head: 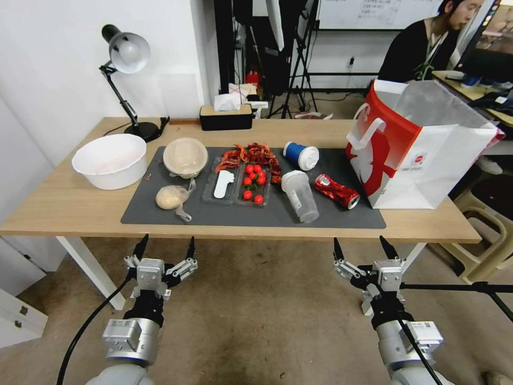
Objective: Pick up the trash from the table and place it into the takeout bag.
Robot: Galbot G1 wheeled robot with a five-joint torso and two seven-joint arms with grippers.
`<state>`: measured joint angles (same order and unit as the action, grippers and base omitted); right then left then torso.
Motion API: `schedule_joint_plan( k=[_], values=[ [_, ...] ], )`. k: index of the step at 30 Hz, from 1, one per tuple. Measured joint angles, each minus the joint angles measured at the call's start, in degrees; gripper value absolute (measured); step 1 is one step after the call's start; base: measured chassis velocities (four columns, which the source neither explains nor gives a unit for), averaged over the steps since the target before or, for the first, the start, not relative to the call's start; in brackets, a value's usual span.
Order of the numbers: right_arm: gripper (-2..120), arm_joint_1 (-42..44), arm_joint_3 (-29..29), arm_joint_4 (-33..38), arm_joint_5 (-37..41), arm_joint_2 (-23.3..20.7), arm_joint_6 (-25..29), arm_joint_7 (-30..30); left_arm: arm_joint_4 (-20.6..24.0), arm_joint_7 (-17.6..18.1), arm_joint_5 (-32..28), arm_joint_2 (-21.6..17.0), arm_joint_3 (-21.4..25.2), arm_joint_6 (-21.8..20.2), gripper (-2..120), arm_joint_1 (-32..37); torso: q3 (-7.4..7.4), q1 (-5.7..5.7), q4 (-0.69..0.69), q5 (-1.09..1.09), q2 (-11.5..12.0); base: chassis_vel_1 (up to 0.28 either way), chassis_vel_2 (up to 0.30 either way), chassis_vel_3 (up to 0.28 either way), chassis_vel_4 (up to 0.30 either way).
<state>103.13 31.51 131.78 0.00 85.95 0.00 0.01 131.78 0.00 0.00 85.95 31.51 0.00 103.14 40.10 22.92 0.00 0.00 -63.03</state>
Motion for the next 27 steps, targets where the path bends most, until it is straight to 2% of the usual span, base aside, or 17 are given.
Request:
schedule_joint_plan(
  k=[27],
  values=[
    [100, -0.11, 0.0, 0.0, 0.11, -0.02, -0.12, 0.01, 0.0, 0.0, -0.13, 0.01, 0.08, -0.18, 100, -0.07, 0.0, 0.0, 0.01, 0.0, 0.0, 0.0, 0.0, 0.0, 0.0]
  ],
)
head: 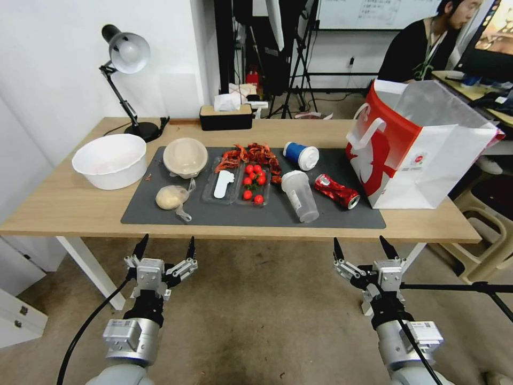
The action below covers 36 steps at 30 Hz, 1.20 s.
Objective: Pick up the trash from the table and place it into the takeout bag.
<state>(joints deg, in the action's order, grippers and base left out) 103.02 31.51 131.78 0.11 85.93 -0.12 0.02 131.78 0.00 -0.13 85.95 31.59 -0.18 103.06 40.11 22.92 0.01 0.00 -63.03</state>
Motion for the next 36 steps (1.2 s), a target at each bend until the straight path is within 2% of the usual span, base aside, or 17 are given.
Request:
schedule_joint_plan(
  k=[2, 3, 6, 9, 10, 13, 14, 15, 17, 18, 23, 30, 32, 36],
  values=[
    [100, -0.16, 0.01, 0.01, 0.15, -0.02, -0.15, 0.03, 0.02, -0.07, -0.3, 0.02, 0.17, -0.42, 100, -0.16, 0.0, 0.0, -0.01, 0.0, 0.0, 0.0, 0.0, 0.0, 0.0],
    [100, -0.48, 0.05, 0.01, 0.53, -0.1, -0.59, 0.12, 0.11, -0.29, -1.33, 0.11, 0.87, -1.97, 100, -0.76, 0.0, 0.0, -0.01, 0.0, 0.0, 0.0, 0.0, 0.0, 0.0],
    [100, -0.83, 0.12, 0.03, 0.9, -0.17, -0.96, 0.21, 0.14, -0.35, -1.57, 0.13, 0.96, -2.22, 100, -0.94, 0.0, 0.01, -0.01, -0.01, 0.0, 0.0, 0.0, 0.0, 0.0],
    [100, -5.99, 1.54, 0.17, 6.59, -1.58, -6.83, 1.66, 0.63, -1.38, -5.89, 0.51, 3.82, -8.08, 100, -3.37, 0.0, 0.0, -0.01, 0.0, 0.0, 0.0, 0.0, 0.0, 0.0],
    [100, -5.99, 1.54, 0.17, 6.59, -1.58, -6.83, 1.66, 0.63, -1.38, -5.89, 0.51, 3.82, -8.08, 100, -3.37, 0.0, 0.0, -0.01, 0.0, 0.0, 0.0, 0.0, 0.0, 0.0],
    [100, -12.6, 3.46, 0.49, 13.96, -3.36, -14.51, 3.6, 1.27, -2.66, -10.99, 1.0, 7.11, -15.15, 100, -6.15, 0.0, 0.01, -0.01, 0.01, 0.01, 0.0, 0.0, 0.0, 0.0],
    [100, -12.6, 3.46, 0.49, 13.96, -3.36, -14.51, 3.6, 1.27, -2.66, -10.99, 1.0, 7.11, -15.15, 100, -6.15, 0.0, 0.01, -0.01, 0.01, 0.01, 0.0, 0.0, 0.0, 0.0],
    [100, -15.0, 4.14, 0.62, 16.56, -4.02, -17.22, 4.29, 1.53, -3.17, -12.99, 1.2, 8.38, -17.91, 100, -7.22, 0.0, 0.01, -0.03, 0.01, 0.0, 0.0, 0.0, 0.0, 0.0],
    [100, -16.29, 4.13, 0.59, 18.74, -4.9, -18.19, 4.62, 1.65, -4.02, -15.79, 1.48, 10.21, -20.89, 100, -8.57, 0.01, 0.02, 0.02, 0.01, 0.01, 0.0, 0.0, 0.0, 0.0],
    [100, -16.92, 3.8, 0.38, 19.97, -5.73, -18.04, 4.7, 1.64, -4.51, -17.04, 1.67, 11.03, -21.72, 100, -9.07, 0.0, 0.01, -0.01, 0.0, 0.0, 0.0, 0.0, 0.0, 0.0],
    [100, -17.91, 3.07, -0.32, 21.69, -7.1, -17.53, 4.75, 1.47, -4.84, -17.56, 1.83, 11.37, -21.83, 100, -9.2, 0.0, 0.01, -0.01, 0.01, 0.0, 0.0, 0.0, 0.0, 0.0],
    [100, -21.32, 0.64, -4.35, 26.54, -11.64, -16.22, 4.42, 0.86, -5.17, -17.29, 1.89, 10.96, -21.03, 100, -9.41, 0.0, 0.01, -0.02, 0.01, 0.01, 0.0, 0.0, 0.0, 0.0],
    [100, -21.93, 0.26, -5.24, 27.2, -12.37, -16.03, 4.41, 0.65, -5.22, -17.23, 1.76, 10.68, -21.0, 100, -9.66, 0.0, 0.01, 0.03, -0.01, 0.0, 0.0, 0.0, 0.0, 0.0],
    [100, -26.04, -3.68, -9.43, 29.7, -14.65, -15.95, 4.56, 0.4, -5.26, -16.79, 1.91, 10.54, -20.73, 100, -9.57, 0.0, 0.01, -0.02, 0.0, 0.01, 0.0, 0.0, 0.0, 0.0]
  ],
)
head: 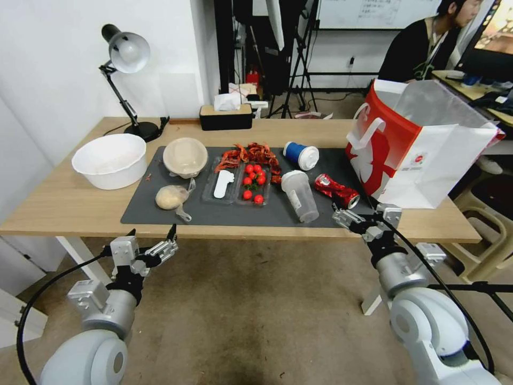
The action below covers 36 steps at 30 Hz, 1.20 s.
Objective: Pick up the trash from the table and place it into the takeout bag.
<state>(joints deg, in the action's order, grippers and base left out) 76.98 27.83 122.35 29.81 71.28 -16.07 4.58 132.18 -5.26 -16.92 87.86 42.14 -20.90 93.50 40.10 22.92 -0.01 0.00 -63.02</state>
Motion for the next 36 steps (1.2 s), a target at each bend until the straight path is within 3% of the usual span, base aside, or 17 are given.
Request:
schedule_joint_plan(
  k=[13, 24, 25, 28, 30, 35, 36],
  values=[
    [100, -6.92, -8.82, -7.69, 1.63, -0.55, -3.57, 3.1, 0.02, 0.04, 0.69, 0.55, 0.62, 1.12, 100, 0.4, 0.0, 0.0, 0.02, 0.0, 0.0, 0.0, 0.0, 0.0, 0.0],
    [96, -9.32, -11.75, -10.28, 1.47, 0.53, -4.88, 5.76, -0.35, 0.19, 0.82, 0.6, 0.83, 2.39, 100, 0.64, 0.0, -0.01, 0.01, 0.0, 0.0, 0.0, 0.0, 0.0, 0.0],
    [89, -9.56, -12.05, -10.43, 1.44, 0.7, -4.97, 6.08, -0.51, 0.22, 0.83, 0.59, 0.85, 2.62, 100, 0.64, 0.0, 0.0, 0.01, 0.0, 0.0, 0.0, 0.0, 0.0, 0.0],
    [83, -9.61, -12.15, -10.43, 1.43, 0.8, -4.99, 6.15, -0.62, 0.23, 0.86, 0.59, 0.87, 2.75, 100, 0.64, 0.0, 0.0, 0.01, 0.0, 0.0, 0.0, 0.0, 0.0, 0.0],
    [68, -9.53, -12.25, -10.37, 1.36, 0.99, -5.02, 6.23, -0.95, 0.25, 0.95, 0.57, 0.88, 3.03, 100, 0.64, 0.0, -0.01, 0.01, 0.0, 0.0, 0.0, 0.0, 0.0, 0.0],
    [60, -9.39, -12.25, -10.22, 1.32, 1.04, -5.17, 6.29, -1.11, 0.26, 1.01, 0.56, 0.86, 3.14, 100, 0.59, 0.0, 0.0, 0.02, 0.0, 0.0, 0.0, 0.0, 0.0, 0.0],
    [52, -9.35, -12.24, -10.17, 1.31, 1.05, -5.28, 6.34, -1.16, 0.27, 1.02, 0.55, 0.84, 3.16, 100, 0.54, 0.0, -0.01, 0.01, 0.0, 0.0, 0.0, 0.0, 0.0, 0.0]
  ],
)
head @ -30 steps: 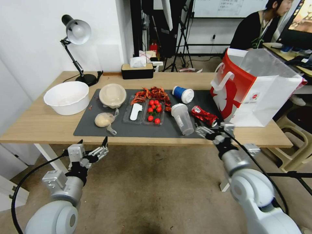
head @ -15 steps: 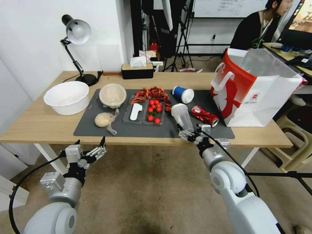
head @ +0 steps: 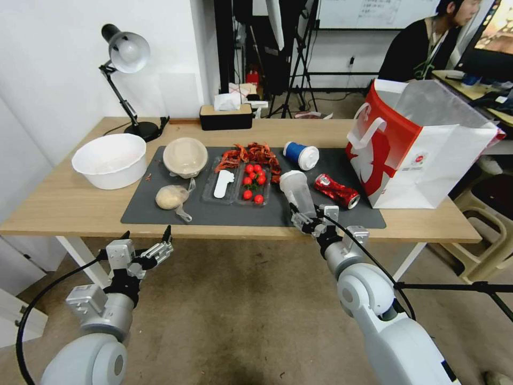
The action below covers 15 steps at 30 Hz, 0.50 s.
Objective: Pick up the trash from the table and place it into the takeout bag.
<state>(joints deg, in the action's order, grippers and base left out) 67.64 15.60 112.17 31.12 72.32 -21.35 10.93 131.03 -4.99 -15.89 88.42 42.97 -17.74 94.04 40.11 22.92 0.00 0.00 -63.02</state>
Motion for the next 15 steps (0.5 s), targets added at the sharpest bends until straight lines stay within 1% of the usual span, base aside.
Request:
schedule_joint_plan(
  k=[3, 12, 14, 15],
  values=[
    [50, 0.06, 0.04, 0.13, -0.01, 0.01, -0.21, 0.14, -0.05, 0.01, 0.02, -0.02, -0.03, 0.02, 100, -0.09, 0.0, 0.0, 0.0, 0.0, 0.0, 0.0, 0.0, 0.0, 0.0],
    [50, 0.43, 0.32, 0.81, -0.03, 0.03, -0.67, 0.64, -0.27, 0.02, 0.05, -0.1, -0.15, 0.05, 100, -0.23, 0.0, 0.0, 0.0, 0.0, 0.0, 0.0, 0.0, 0.0, 0.0],
    [50, 0.66, 1.02, 2.72, 0.34, -0.08, 1.39, -0.79, -0.35, 0.03, 0.06, -0.14, -0.18, 0.14, 100, -0.21, 0.0, 0.0, 0.0, 0.02, 0.0, 0.0, 0.0, 0.0, 0.0],
    [50, 0.66, 1.02, 2.72, 0.34, -0.08, 1.39, -0.79, -0.35, 0.03, 0.06, -0.14, -0.18, 0.14, 100, -0.21, 0.0, 0.0, 0.0, 0.02, 0.0, 0.0, 0.0, 0.0, 0.0]
  ],
)
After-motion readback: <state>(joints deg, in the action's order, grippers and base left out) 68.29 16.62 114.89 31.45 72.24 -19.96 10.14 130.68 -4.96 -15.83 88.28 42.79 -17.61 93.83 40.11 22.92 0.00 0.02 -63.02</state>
